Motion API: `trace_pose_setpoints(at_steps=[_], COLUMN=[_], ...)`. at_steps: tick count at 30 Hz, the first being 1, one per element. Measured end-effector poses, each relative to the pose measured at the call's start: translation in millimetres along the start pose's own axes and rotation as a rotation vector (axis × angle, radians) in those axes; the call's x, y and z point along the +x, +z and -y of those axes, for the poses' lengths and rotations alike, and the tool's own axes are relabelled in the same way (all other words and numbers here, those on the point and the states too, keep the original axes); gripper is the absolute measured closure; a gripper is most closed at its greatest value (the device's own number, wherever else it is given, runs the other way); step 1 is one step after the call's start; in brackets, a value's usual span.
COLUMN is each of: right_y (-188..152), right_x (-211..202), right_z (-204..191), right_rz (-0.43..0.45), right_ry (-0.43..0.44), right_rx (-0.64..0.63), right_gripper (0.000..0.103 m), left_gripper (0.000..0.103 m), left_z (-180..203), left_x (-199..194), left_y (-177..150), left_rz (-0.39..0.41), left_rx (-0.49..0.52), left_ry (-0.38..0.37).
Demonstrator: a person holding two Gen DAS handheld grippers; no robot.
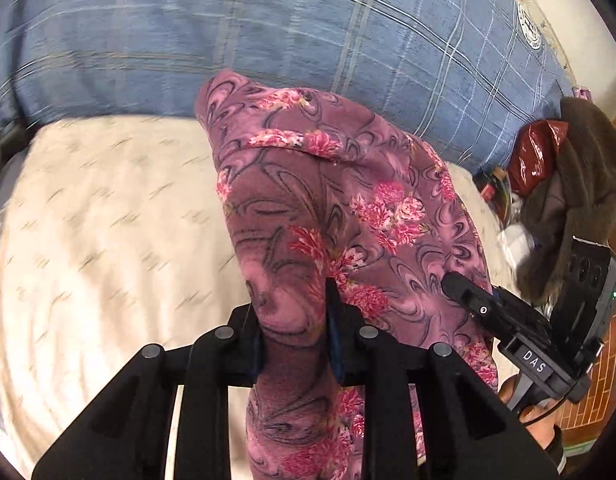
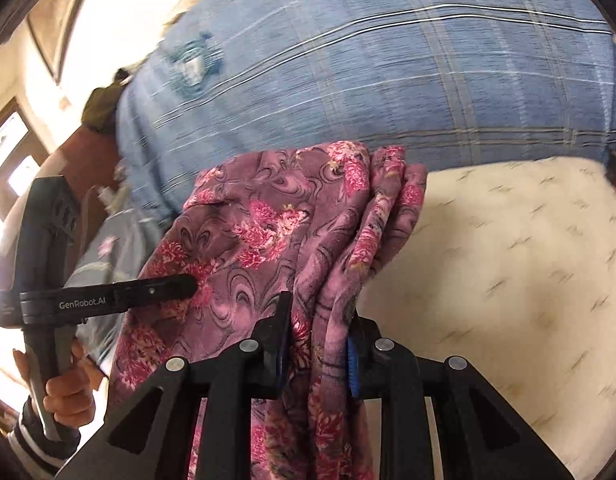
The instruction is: Fold small clothes
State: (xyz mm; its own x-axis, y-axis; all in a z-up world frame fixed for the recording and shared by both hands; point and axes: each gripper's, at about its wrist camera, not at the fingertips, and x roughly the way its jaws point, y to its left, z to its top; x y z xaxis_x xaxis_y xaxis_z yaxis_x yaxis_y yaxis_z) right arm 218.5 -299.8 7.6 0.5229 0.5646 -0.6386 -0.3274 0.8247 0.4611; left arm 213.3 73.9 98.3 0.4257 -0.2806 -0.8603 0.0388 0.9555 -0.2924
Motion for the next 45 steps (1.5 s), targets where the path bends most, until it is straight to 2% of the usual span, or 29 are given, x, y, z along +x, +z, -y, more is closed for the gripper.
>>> trace_pose_setpoints(at_steps=[3,5,7,8,11,13,15,16,19,21,22,25,28,29,30,32,33,34,35,36,38,39,40,43,44,45], right_y=[-29.3,-47.1,-68.8,-72.7,-66.9,-52.2,-33.5,-27.2,-14.7,-8.8,-6.0,-7.8,0.8,0.7,-0.5,-10.4,-20.3,-28.1,-41.8,-51.8,-77.0,-80.8,-81.7,-78.3,-80.6,-85.8], right_x=[13.6,28.7,56.1,63.4,55.8,43.1,35.4,36.8,49.1,67.8,81.5,115.5,108.9,99.0,87.9,65.2,52.9,46.1,41.9,43.6,64.4,64.7,59.1,39.7,29.7,19.0], right_z=[-17.3,-21.9,-20.9,-20.2,-19.7,-20.9,-24.1,-25.0,-32.8,-36.2,-33.3,-18.5,-10.4,-13.2,-16.7,-26.0,-33.2,-37.5,-42.6,-44.4,-43.9,-44.6,-48.6,-58.1,-63.2,-67.8], right_rz=[-0.029,-0.059,-0.126,-0.143,-0.119,-0.069,-0.001,0.011,0.03,0.009,-0.01,-0.103,-0.104,-0.096,-0.093,-0.11,-0.119,-0.124,-0.145,-0.166,-0.242,-0.22,-0.189,-0.202,-0.195,-0.188], right_ry=[0.079,0.1,0.045,0.02,0.022,-0.003,0.018,0.035,0.078,0.057,0.008,-0.1,-0.056,-0.038,-0.009,0.072,0.093,0.108,0.126,0.108,0.008,0.002,-0.017,-0.082,-0.111,-0.179], right_rx=[0.047,0.069,0.078,0.071,0.089,0.083,0.064,0.058,0.023,-0.009,-0.015,-0.016,0.031,0.025,0.009,-0.042,-0.086,-0.116,-0.148,-0.162,-0.191,-0.196,-0.19,-0.162,-0.173,-0.206], right_gripper=[0.08,0.08,0.078,0.071,0.067,0.067,0.067,0.067,0.084,0.086,0.086,0.102,0.103,0.095,0.093,0.093,0.092,0.091,0.089,0.087,0.083,0.082,0.081,0.064,0.045,0.023], left_gripper=[0.08,0.078,0.07,0.061,0.059,0.059,0.045,0.045,0.045,0.045,0.045,0.04,0.042,0.045,0.045,0.045,0.043,0.04,0.029,0.022,0.022,0.021,0.022,0.022,0.022,0.02], left_z=[-34.9,-53.1,-74.8,-87.1,-98.0,-94.2,-83.6,-77.4,-65.0,-65.5,-69.4,-90.7,-104.2,-105.9,-104.6,-97.2,-92.2,-88.6,-84.3,-79.3,-68.6,-64.7,-62.6,-57.1,-55.2,-53.0], left_x=[-11.3,-6.0,12.1,19.7,3.3,-18.8,-29.1,-26.0,5.6,36.6,48.2,80.6,76.8,65.6,48.5,21.2,5.4,-1.2,-6.5,-6.2,10.1,16.5,13.3,-16.6,-27.6,-39.5], left_y=[-31.2,-46.0,-57.8,-63.1,-62.2,-51.9,-35.4,-28.0,-2.5,17.5,25.0,43.9,53.8,51.6,45.2,25.8,6.9,-4.3,-24.5,-41.0,-61.5,-71.4,-75.2,-90.0,-96.4,-105.3], left_rz=[-0.011,-0.033,-0.083,-0.101,-0.056,0.045,0.115,0.123,0.084,0.042,0.028,-0.039,-0.067,-0.055,-0.024,0.026,0.046,0.047,0.046,0.04,-0.002,-0.016,0.002,0.052,0.081,0.119], left_rx=[-0.031,-0.055,-0.079,-0.097,-0.114,-0.078,-0.023,0.001,0.07,0.087,0.078,-0.007,-0.084,-0.087,-0.059,0.033,0.087,0.112,0.146,0.164,0.225,0.238,0.227,0.213,0.218,0.229], left_ry=[0.019,0.028,0.075,0.065,0.022,0.022,0.045,0.049,0.113,0.177,0.2,0.182,0.113,0.09,0.088,0.125,0.12,0.106,0.097,0.124,0.201,0.227,0.244,0.251,0.283,0.331])
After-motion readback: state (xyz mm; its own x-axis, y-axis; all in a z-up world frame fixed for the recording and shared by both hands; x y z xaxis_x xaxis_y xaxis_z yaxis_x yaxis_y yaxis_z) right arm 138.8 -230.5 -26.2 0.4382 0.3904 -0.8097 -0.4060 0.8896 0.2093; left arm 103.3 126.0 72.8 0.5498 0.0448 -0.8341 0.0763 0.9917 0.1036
